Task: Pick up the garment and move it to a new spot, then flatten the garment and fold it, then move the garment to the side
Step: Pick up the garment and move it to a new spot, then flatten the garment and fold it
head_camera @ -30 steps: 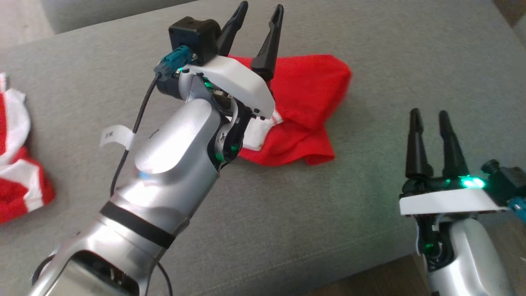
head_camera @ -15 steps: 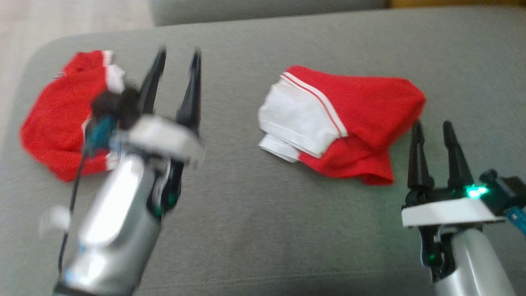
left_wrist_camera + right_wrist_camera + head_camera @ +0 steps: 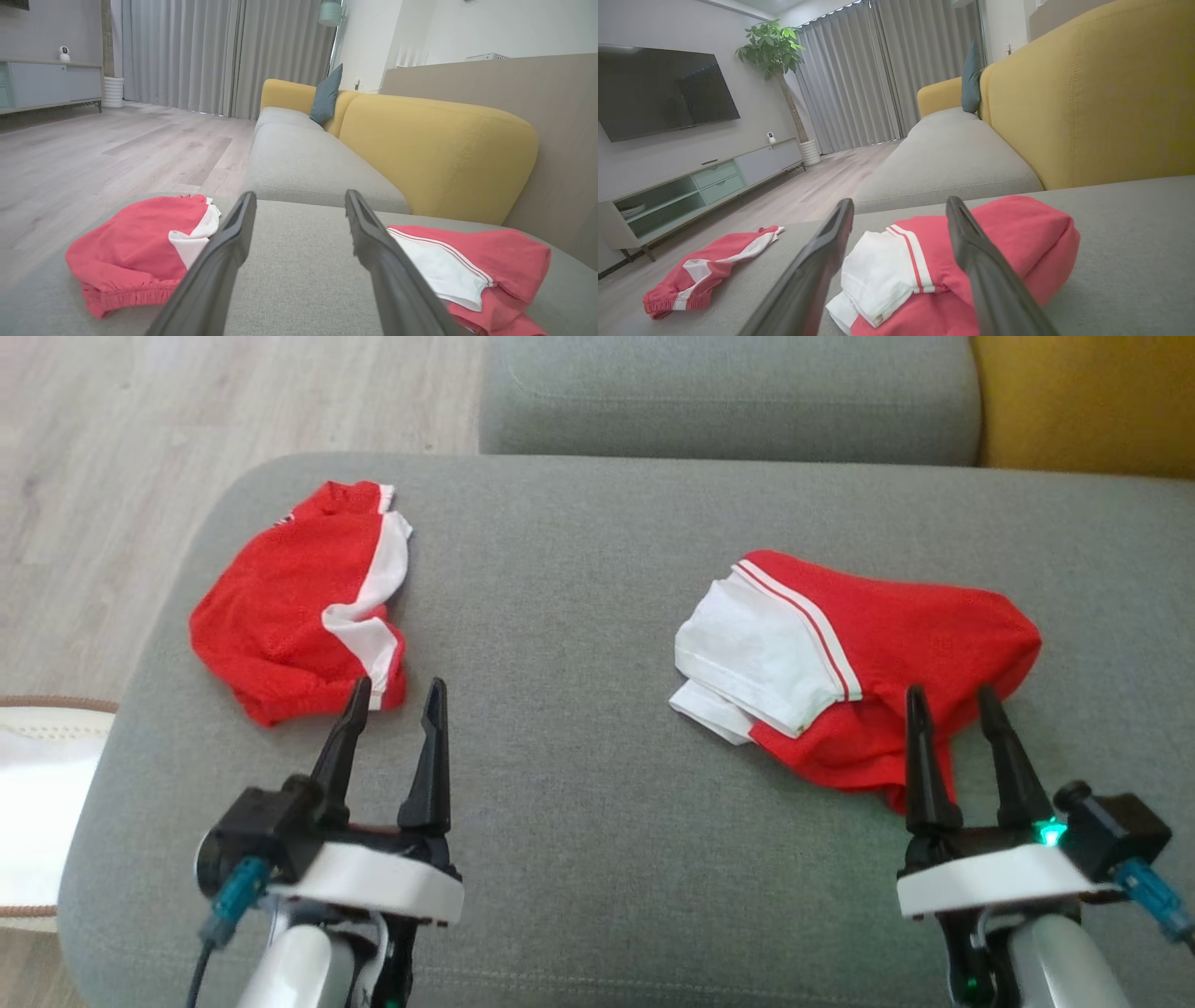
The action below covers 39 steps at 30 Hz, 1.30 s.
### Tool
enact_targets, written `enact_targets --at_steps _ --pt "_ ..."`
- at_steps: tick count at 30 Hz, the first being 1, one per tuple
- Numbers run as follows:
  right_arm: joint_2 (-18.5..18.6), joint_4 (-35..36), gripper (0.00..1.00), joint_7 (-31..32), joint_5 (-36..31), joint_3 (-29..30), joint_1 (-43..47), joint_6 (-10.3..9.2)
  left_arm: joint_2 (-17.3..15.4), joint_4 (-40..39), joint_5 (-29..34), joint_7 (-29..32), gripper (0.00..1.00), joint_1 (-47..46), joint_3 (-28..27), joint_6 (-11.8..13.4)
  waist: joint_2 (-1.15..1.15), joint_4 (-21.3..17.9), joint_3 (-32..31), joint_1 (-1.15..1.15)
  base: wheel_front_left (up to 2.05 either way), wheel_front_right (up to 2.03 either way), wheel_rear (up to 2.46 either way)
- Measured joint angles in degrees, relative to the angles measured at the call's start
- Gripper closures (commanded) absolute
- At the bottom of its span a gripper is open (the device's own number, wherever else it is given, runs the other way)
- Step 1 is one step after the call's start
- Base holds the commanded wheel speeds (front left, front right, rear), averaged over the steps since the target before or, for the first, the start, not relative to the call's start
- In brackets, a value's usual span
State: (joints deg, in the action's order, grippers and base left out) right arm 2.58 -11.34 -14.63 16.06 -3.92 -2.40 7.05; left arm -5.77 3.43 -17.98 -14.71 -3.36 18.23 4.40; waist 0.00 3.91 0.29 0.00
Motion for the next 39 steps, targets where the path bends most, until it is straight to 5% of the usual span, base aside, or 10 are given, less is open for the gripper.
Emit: enact_targets --at_steps 17,24,39 --pt "0.0 -0.7 0.00 0.0 -2.7 -2.3 0.6 0.00 2.7 -0.9 4.2 0.0 0.00 2.5 -4.0 -4.2 0.00 1.3 0.9 0.00 0.00 0.00 0.00" --pt "0.0 -5.7 0.00 2.9 -10.8 -4.3 -4.1 0.00 2.8 -0.1 3.0 0.0 0.00 1.3 -1.8 -4.1 0.00 4.1 3.7 0.00 0.00 0.00 0.00" --pt "0.1 -20.6 0.00 8.6 -21.7 3.9 -15.8 0.01 3.0 1.0 0.6 0.0 0.00 -2.2 1.4 -3.4 0.00 11.6 10.3 0.00 0.00 0.00 0.00"
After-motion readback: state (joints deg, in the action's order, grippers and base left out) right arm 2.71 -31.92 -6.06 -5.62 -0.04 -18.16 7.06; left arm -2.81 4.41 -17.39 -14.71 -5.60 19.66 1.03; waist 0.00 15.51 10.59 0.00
